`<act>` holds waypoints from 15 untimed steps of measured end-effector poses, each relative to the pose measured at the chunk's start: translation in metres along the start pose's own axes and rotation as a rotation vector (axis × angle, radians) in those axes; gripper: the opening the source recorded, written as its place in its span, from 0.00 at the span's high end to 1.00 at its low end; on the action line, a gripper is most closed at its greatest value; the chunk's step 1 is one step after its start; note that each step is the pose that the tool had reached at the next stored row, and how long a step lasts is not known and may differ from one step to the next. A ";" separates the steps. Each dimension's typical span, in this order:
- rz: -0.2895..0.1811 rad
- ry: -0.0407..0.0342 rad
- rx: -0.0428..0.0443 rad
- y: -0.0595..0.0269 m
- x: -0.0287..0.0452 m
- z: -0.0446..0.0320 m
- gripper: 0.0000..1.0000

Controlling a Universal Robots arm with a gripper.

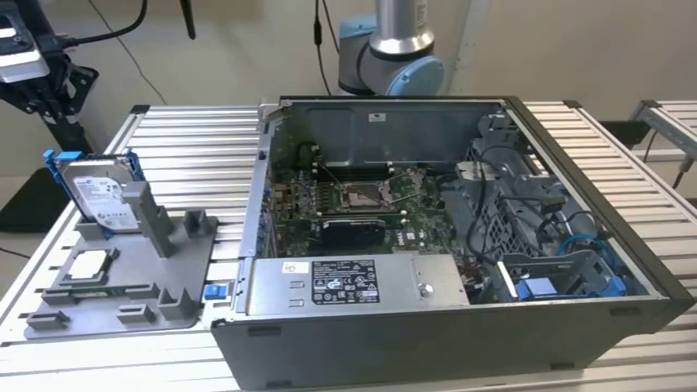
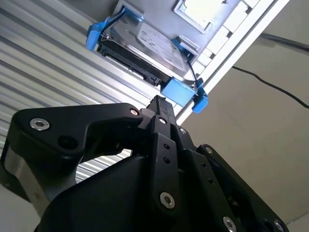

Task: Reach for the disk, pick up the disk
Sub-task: 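Reach for the disk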

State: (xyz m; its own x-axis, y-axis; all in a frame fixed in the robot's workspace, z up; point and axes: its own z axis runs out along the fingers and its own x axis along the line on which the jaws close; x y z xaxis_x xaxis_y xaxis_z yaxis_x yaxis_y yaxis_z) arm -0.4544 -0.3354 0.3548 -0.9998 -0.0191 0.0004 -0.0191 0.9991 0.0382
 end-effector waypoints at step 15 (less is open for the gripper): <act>0.000 0.0000 0.0000 0.0003 0.0167 0.0002 1.00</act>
State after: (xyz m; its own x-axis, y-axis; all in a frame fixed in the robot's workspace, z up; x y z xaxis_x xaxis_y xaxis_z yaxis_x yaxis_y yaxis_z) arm -0.4711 -0.3354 0.3546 -0.9998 -0.0192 0.0004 -0.0192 0.9991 0.0382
